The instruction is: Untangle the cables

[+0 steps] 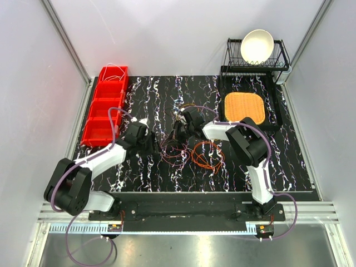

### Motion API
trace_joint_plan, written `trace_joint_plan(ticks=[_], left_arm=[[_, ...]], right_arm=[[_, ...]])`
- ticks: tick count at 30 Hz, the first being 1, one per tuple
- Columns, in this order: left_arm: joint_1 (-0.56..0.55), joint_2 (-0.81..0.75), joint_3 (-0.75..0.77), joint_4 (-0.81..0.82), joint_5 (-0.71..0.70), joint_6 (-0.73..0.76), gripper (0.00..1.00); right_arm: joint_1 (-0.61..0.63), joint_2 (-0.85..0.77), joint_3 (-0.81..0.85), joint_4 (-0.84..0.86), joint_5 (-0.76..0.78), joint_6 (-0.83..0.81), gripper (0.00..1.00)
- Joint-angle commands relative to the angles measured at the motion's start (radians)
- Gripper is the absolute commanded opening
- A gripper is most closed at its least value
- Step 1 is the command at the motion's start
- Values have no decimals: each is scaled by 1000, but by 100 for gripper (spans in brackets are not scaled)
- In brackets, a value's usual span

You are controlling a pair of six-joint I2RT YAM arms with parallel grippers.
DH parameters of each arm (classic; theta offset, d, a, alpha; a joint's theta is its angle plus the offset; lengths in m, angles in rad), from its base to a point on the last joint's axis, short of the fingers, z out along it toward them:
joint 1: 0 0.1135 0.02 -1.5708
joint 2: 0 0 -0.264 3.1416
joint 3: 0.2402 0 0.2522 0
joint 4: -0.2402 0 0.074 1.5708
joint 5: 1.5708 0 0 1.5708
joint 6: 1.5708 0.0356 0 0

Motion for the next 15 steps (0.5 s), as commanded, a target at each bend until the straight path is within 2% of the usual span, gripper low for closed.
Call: trace_joint_plan(ticks=[1, 5, 9, 13, 15], left_arm=[[1, -41, -27, 101, 16, -9, 61], [-1, 2, -18, 121, 28, -21, 63], [-22, 61, 2, 134, 11, -63, 58], [-44, 129, 34, 113, -29, -96, 43], [-61, 150, 57, 89, -73, -112, 41]], right_arm=[[-2, 13, 51, 9, 3, -11, 0], [4, 30, 68, 8, 8, -4, 0], [6, 38, 74, 9, 12, 0, 0], [4, 39, 74, 9, 12, -2, 0], [6, 39, 72, 9, 11, -2, 0]])
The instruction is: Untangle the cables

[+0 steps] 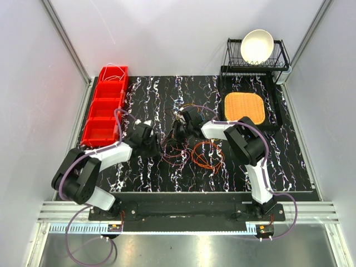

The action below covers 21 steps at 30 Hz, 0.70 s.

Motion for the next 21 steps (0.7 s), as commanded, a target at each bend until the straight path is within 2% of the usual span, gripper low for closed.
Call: trace_joint_plan(ticks=[1, 6, 9, 17, 21], left_arm=[[-30, 55, 72, -13, -86, -43, 40], [-79, 75, 97, -24, -129, -71, 42], [-94, 29, 66, -32, -178, -104, 48], [-102, -134, -6, -72, -252, -106, 50], [-105, -163, -12, -44, -238, -88, 60]], right_arm=[[5, 7, 36, 16, 4, -4, 0], [5, 10, 37, 22, -2, -4, 0], [4, 13, 37, 24, -5, -7, 0], [4, 16, 45, 24, -14, -20, 0], [2, 16, 43, 24, -9, -9, 0]])
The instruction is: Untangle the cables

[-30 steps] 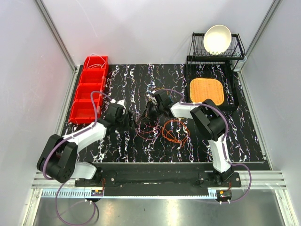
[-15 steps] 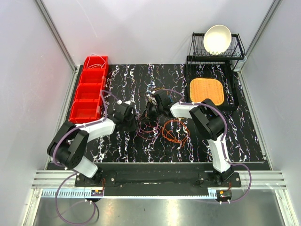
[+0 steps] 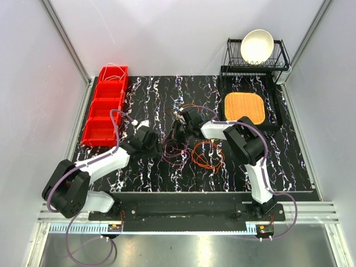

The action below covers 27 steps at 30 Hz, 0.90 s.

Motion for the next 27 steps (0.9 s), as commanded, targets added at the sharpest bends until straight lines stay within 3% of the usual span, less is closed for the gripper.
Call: trace_joint_plan(ticks=[1, 9, 19, 22, 27], left_arm=[[-9, -22, 4, 52, -30, 12, 63], [-34, 139, 90, 42, -49, -23, 63], [-74, 178, 147, 3, -115, -34, 62], [-78, 205, 163, -31, -130, -49, 57], [-92, 271, 220, -94, -162, -67, 39]], right_arm=[[4, 6, 41, 24, -8, -4, 0], [2, 0, 34, 24, -6, 12, 0], [2, 3, 28, 38, -12, 13, 0], [2, 5, 31, 39, -15, 13, 0], [4, 5, 28, 52, -24, 24, 0]])
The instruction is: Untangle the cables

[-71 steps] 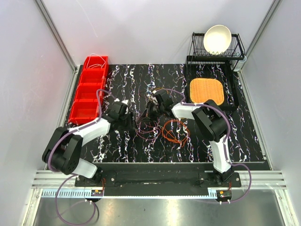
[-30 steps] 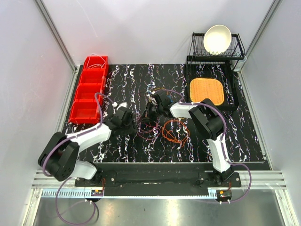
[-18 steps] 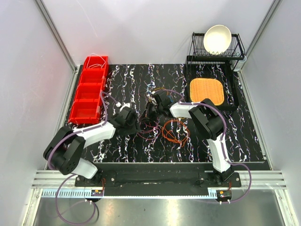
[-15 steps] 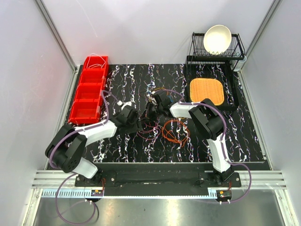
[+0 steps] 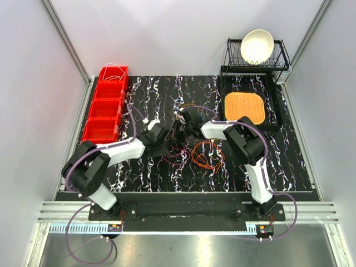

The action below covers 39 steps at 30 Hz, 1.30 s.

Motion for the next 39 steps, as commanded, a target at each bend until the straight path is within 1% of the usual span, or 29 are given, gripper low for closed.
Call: trace_joint_plan(ticks=[1, 3, 4, 6, 7, 8, 12, 15, 16, 17, 19, 20, 23, 28, 33, 36, 39], left_arm=[[-17, 58, 79, -61, -84, -25, 37], [-24, 100, 119, -111, -103, -30, 32], [-27, 110, 128, -124, -119, -33, 25], [-30, 135, 150, -147, -127, -35, 17], [-34, 141, 159, -154, -140, -39, 5], [-34, 153, 176, -174, -147, -41, 0], [-36, 195, 220, -219, -188, -30, 0], [-36, 204, 240, -237, -206, -13, 0], [-36, 196, 246, -250, -211, -9, 0], [-36, 187, 246, -256, -214, -4, 0], [-36, 138, 242, -269, -223, 16, 0], [-34, 115, 242, -282, -235, 27, 0], [-25, 31, 260, -342, -271, 62, 0], [22, -101, 291, -435, -305, 108, 0], [105, -205, 328, -478, -300, 174, 0], [130, -253, 407, -516, -317, 220, 0], [151, -276, 519, -556, -352, 260, 0]], right_arm=[[4, 3, 26, 50, -25, 12, 0], [2, 0, 22, 49, -27, 13, 0], [4, -2, 22, 50, -28, 12, 0], [2, -3, 17, 52, -33, 12, 0], [2, -3, 17, 55, -36, 12, 0], [4, -3, 16, 55, -41, 12, 0], [2, -9, 11, 70, -63, 16, 0], [-1, -32, 8, 64, -77, 8, 18], [-4, -52, 9, 59, -77, 1, 26], [-7, -63, 13, 50, -80, -2, 44], [-27, -97, 22, 17, -91, -28, 52], [-35, -111, 34, 1, -97, -36, 59], [-77, -170, 48, -60, -105, -77, 66], [-134, -305, 52, -169, -82, -143, 74], [-171, -423, 2, -238, -31, -194, 76], [-174, -492, -50, -251, 10, -209, 76], [-174, -546, -107, -252, 48, -219, 77]])
